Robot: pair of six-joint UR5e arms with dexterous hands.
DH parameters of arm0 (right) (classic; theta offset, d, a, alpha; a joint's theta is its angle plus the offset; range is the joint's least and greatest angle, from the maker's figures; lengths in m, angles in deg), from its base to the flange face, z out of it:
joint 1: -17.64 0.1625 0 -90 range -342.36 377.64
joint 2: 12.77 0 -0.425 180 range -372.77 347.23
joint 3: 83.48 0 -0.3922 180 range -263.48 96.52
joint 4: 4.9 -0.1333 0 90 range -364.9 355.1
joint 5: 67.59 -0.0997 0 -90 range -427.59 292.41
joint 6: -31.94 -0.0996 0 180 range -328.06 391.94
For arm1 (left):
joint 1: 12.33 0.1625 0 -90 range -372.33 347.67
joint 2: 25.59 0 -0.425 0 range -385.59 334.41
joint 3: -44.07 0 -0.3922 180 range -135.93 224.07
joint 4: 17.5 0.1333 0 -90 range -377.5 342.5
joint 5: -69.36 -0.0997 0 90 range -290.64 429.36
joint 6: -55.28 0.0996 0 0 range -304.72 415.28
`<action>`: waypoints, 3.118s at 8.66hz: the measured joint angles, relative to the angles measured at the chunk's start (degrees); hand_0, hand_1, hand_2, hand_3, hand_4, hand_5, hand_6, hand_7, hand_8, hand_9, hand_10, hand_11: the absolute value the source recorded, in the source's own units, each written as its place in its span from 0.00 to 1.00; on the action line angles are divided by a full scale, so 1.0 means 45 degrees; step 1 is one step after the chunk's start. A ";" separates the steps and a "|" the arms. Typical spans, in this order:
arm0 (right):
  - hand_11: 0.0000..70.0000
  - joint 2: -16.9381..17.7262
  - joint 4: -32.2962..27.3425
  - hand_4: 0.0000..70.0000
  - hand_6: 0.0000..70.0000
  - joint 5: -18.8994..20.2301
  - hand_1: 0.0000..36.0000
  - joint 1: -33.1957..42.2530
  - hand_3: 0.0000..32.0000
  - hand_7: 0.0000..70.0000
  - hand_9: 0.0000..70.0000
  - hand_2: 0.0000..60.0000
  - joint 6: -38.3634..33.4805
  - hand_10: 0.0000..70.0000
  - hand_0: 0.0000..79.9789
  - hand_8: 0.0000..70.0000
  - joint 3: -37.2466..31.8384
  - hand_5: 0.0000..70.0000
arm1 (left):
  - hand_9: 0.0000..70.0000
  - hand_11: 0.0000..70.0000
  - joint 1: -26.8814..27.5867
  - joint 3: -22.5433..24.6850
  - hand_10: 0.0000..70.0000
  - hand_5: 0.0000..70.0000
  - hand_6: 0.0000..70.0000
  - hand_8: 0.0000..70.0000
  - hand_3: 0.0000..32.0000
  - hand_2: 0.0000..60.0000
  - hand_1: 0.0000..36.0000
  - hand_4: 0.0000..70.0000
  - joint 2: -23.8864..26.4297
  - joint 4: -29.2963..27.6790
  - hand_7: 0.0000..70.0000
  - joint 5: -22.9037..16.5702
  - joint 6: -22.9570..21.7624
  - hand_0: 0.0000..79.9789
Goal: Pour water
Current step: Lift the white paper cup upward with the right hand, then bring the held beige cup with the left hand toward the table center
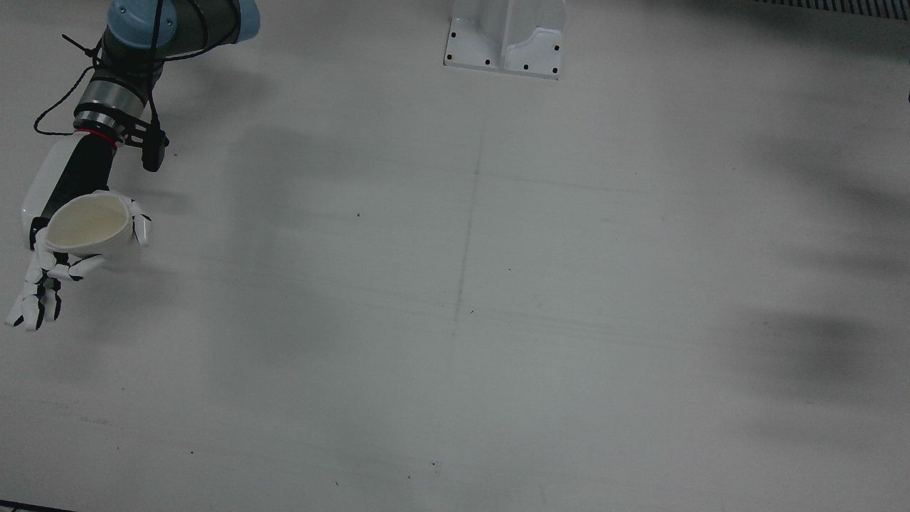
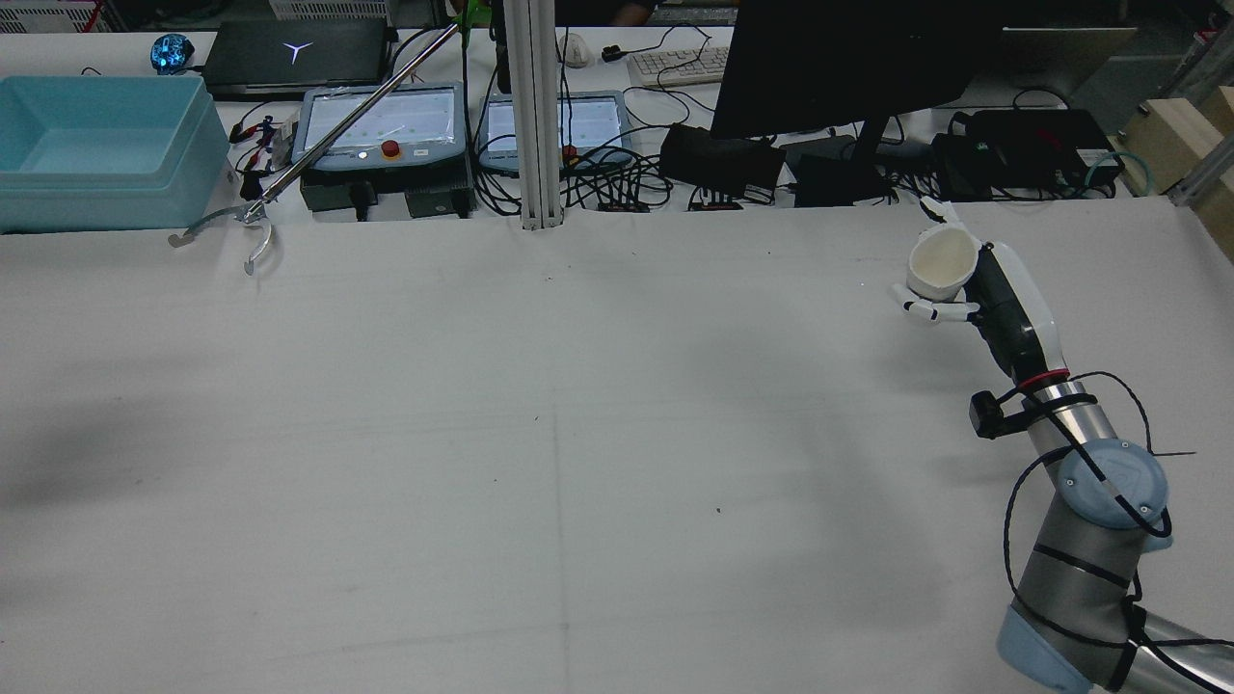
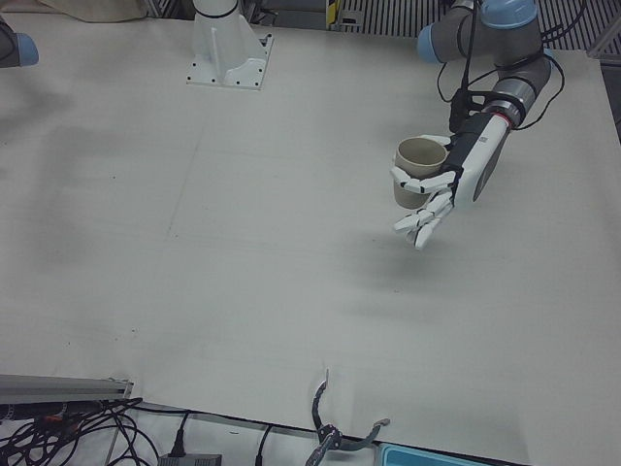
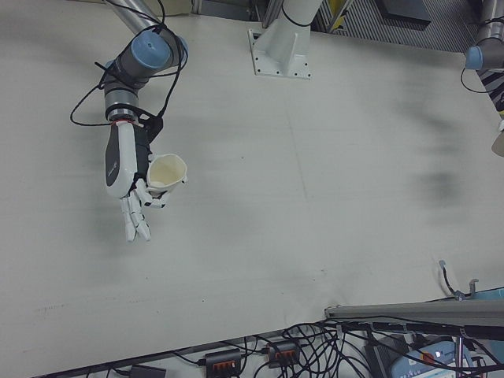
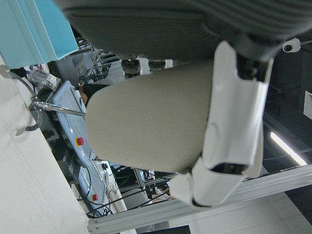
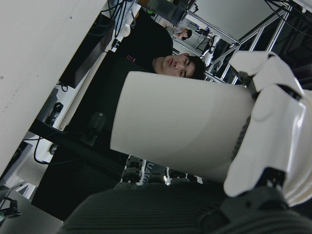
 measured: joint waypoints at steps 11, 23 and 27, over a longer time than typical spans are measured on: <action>0.14 -0.1185 0.2080 0.32 0.13 0.1598 0.74 0.1844 0.00 0.23 0.03 0.79 0.3068 0.08 0.65 0.01 0.3512 1.00 | 0.11 0.24 0.2219 0.0034 0.14 1.00 0.35 0.16 0.00 1.00 1.00 1.00 0.6738 0.5170 0.28 -0.2458 0.0947 1.00; 0.15 -0.1692 0.2448 0.31 0.13 0.1786 0.73 0.0556 0.00 0.22 0.03 0.79 0.5265 0.08 0.64 0.01 0.4577 1.00 | 0.12 0.20 0.2624 -0.0016 0.13 1.00 0.41 0.16 0.00 0.83 0.70 1.00 0.7604 0.6241 0.28 -0.3786 0.1045 0.73; 0.15 -0.1668 0.2450 0.31 0.13 0.1787 0.73 0.0554 0.00 0.23 0.03 0.78 0.5266 0.09 0.64 0.01 0.4553 1.00 | 0.11 0.20 0.2714 -0.0138 0.13 1.00 0.40 0.15 0.00 0.88 0.69 1.00 0.7695 0.6245 0.27 -0.3769 0.1033 0.71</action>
